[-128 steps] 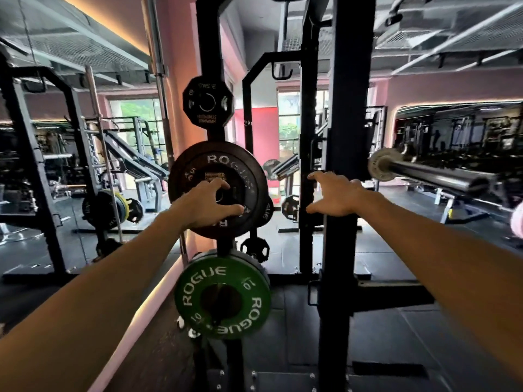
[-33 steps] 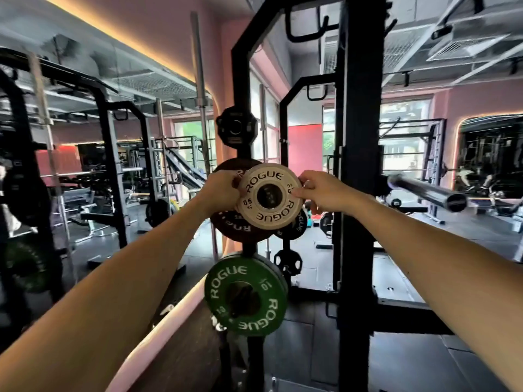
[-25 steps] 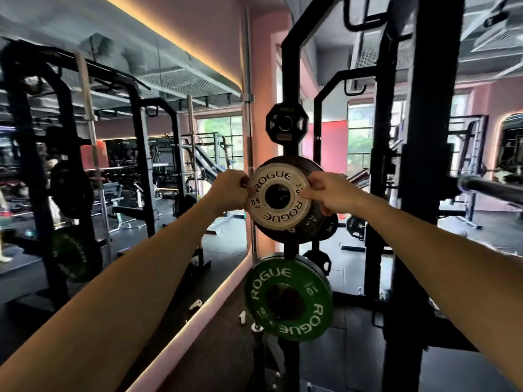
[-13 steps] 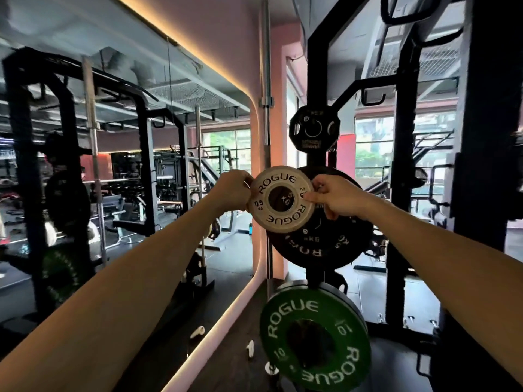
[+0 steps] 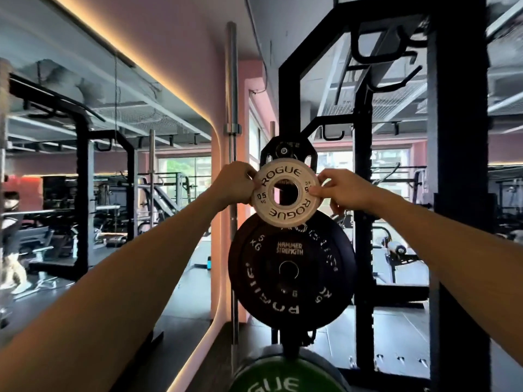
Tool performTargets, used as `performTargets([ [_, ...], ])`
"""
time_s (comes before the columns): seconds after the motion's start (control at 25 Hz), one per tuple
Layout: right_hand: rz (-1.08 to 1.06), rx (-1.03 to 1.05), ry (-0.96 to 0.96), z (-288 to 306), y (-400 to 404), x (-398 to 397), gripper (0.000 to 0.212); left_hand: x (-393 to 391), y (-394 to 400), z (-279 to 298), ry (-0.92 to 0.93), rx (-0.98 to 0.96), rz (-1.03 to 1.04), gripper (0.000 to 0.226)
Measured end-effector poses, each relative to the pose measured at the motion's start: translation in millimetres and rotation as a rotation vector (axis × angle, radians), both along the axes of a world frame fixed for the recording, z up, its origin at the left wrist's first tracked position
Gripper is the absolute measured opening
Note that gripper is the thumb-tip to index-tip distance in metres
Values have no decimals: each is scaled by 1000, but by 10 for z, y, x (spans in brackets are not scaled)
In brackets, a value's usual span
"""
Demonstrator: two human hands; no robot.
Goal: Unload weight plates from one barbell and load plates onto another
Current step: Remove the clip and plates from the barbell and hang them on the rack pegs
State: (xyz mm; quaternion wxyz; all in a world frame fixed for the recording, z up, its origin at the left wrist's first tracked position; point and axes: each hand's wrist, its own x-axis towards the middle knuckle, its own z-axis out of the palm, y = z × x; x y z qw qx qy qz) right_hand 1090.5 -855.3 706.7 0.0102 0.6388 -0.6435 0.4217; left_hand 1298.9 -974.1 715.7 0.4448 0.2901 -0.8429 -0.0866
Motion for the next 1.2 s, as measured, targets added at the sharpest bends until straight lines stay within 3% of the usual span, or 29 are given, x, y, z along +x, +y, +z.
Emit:
performTargets([
  [0.44, -108, -151, 50, 845, -507, -295, 23, -517, -742, 853, 127, -64, -125, 19],
  [0.92, -202, -181, 19, 920, -1402, -723, 17, -1082, -1729, 905, 143, -102, -112, 13],
  [1.2, -283, -168, 83, 874, -1885, -1036, 31, -1456, -2192, 868, 101, -222, 44, 22],
])
